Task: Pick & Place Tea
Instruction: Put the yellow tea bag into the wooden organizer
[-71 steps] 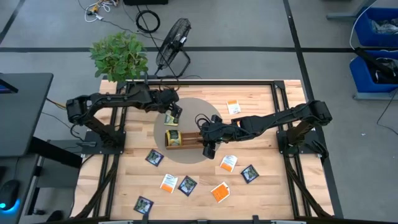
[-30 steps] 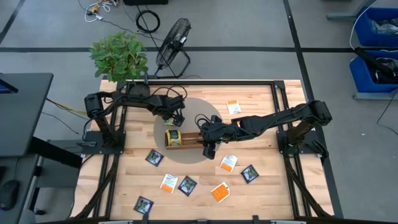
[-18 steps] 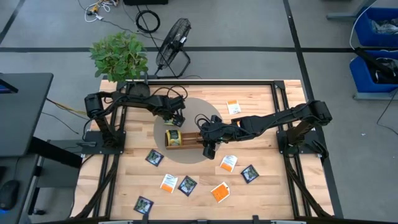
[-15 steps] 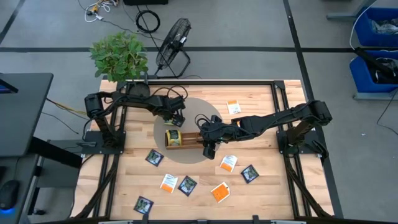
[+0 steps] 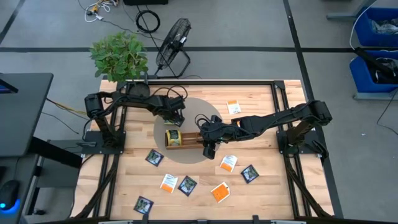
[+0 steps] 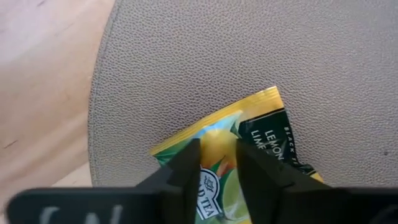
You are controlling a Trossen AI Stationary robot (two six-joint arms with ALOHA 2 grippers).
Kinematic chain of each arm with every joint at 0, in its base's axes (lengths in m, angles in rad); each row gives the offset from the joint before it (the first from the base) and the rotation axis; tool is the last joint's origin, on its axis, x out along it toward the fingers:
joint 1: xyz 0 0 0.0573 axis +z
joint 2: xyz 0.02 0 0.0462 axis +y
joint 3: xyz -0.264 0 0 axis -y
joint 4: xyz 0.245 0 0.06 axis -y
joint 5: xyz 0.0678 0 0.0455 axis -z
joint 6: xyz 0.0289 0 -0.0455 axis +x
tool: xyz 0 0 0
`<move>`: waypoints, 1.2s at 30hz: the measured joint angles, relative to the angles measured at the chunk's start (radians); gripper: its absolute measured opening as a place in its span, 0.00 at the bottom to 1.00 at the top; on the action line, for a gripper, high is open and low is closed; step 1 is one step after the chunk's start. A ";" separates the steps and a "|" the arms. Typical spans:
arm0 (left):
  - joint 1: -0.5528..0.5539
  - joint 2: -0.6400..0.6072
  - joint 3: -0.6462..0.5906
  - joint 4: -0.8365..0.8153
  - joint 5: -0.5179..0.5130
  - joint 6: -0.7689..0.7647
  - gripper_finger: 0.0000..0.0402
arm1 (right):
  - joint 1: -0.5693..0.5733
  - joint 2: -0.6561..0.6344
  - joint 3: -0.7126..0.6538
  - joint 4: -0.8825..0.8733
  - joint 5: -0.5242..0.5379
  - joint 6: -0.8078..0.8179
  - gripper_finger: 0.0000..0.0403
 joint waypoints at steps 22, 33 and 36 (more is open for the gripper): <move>-0.045 0.000 -0.001 0.004 -0.047 0.064 0.00 | 0.000 0.000 0.000 -0.009 0.000 0.009 0.41; -0.045 -0.040 0.001 0.004 -0.063 0.079 0.00 | 0.002 0.000 0.000 -0.009 -0.001 0.011 0.41; -0.045 -0.069 0.001 -0.001 -0.072 0.079 0.00 | 0.002 0.000 0.000 -0.011 -0.001 0.011 0.41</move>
